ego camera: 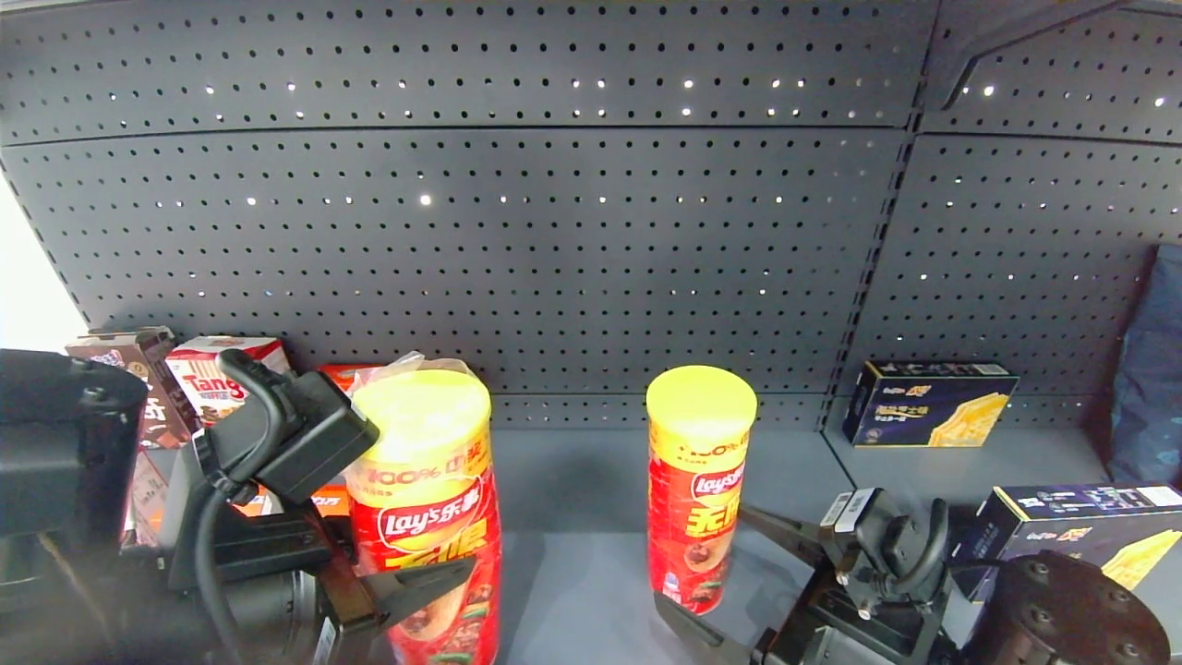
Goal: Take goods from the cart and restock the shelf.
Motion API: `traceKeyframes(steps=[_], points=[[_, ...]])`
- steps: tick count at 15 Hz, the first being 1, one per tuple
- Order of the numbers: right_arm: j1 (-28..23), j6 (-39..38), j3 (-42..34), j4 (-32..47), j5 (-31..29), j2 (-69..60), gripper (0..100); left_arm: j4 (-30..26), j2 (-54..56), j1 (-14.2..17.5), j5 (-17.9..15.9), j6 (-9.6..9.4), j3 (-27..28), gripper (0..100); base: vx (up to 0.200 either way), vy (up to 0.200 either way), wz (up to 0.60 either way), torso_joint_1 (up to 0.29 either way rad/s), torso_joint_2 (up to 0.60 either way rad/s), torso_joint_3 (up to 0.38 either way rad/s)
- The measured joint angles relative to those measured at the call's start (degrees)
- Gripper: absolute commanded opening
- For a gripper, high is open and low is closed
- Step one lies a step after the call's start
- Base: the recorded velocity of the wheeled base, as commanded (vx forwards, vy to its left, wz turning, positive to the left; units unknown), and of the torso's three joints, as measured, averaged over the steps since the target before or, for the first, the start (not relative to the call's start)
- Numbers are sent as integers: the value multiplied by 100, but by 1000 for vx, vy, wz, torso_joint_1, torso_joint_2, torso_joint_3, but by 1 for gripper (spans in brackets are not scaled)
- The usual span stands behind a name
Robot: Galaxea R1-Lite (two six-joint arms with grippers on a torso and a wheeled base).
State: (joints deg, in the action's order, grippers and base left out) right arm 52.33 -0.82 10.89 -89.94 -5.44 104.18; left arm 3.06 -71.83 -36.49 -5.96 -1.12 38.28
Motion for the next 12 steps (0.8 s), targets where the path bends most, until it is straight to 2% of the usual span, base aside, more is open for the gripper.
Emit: traceKeyframes(steps=[12], points=[[255, 57, -177, 2, -41, -110, 100, 0, 35, 0, -2, 0, 6, 0, 0, 0, 0, 0, 0, 0]])
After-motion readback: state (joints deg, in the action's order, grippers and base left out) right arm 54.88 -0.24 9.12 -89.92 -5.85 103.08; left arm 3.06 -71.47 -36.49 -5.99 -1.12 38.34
